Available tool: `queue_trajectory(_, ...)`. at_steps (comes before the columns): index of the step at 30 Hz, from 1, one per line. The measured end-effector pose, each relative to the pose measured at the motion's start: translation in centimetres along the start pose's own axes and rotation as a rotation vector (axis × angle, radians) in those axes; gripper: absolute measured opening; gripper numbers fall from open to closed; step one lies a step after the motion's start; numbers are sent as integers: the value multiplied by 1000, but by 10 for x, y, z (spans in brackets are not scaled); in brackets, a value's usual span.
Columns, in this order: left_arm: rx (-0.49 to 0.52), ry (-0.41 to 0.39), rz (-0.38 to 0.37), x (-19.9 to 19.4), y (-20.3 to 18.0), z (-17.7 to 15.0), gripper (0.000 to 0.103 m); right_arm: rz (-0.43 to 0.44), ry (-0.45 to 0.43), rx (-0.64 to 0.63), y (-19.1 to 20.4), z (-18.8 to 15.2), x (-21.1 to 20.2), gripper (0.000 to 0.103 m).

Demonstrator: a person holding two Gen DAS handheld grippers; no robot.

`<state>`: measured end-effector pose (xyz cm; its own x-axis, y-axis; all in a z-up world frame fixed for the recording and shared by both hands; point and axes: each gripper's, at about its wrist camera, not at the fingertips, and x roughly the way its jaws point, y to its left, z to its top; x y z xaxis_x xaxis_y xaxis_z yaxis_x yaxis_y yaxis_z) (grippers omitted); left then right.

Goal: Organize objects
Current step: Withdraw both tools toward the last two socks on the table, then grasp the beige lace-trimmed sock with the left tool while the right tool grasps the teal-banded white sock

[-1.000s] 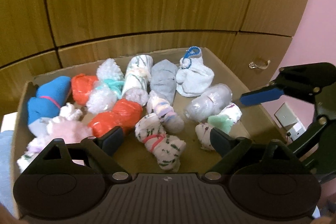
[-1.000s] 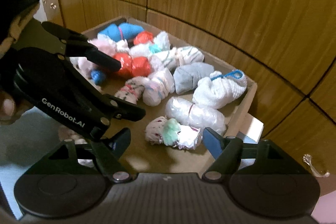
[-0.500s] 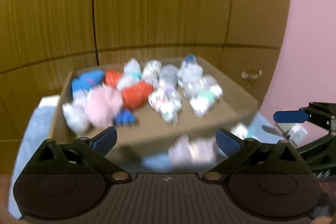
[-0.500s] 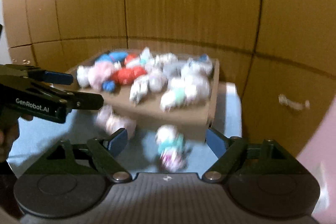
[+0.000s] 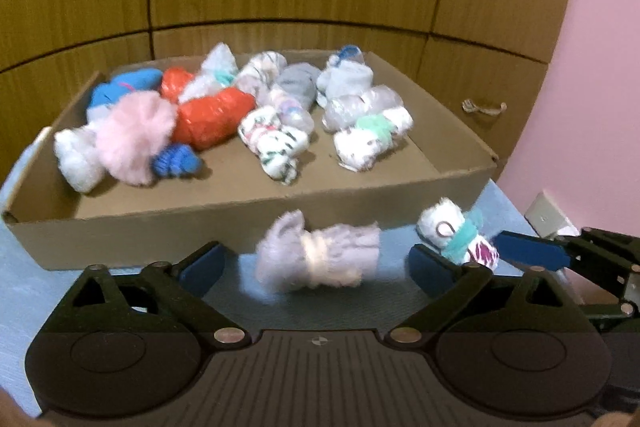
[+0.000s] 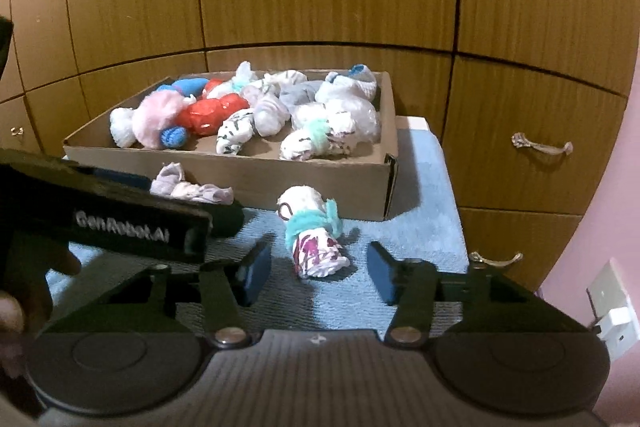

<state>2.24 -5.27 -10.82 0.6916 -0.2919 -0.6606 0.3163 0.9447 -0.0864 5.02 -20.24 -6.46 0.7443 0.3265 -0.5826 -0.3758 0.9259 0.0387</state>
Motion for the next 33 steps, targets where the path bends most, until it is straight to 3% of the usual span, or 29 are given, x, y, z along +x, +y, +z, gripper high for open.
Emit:
queue_trajectory(6,-35,-3,6,1,2,-2,87,8,-14,20,-1,-5,-1,29)
queue_trajectory(11,-44,-27,39,-5,5,-4,68,20,-43,33,-2,-5,-6,24)
queue_trajectory(21,-20,-64,49,-24,13,-9,67,28,-86,25,12,-14,-24,20)
queue_trajectory(33,59,-134,99,-77,44,-32,67,74,-108,6,31,-22,-40,20)
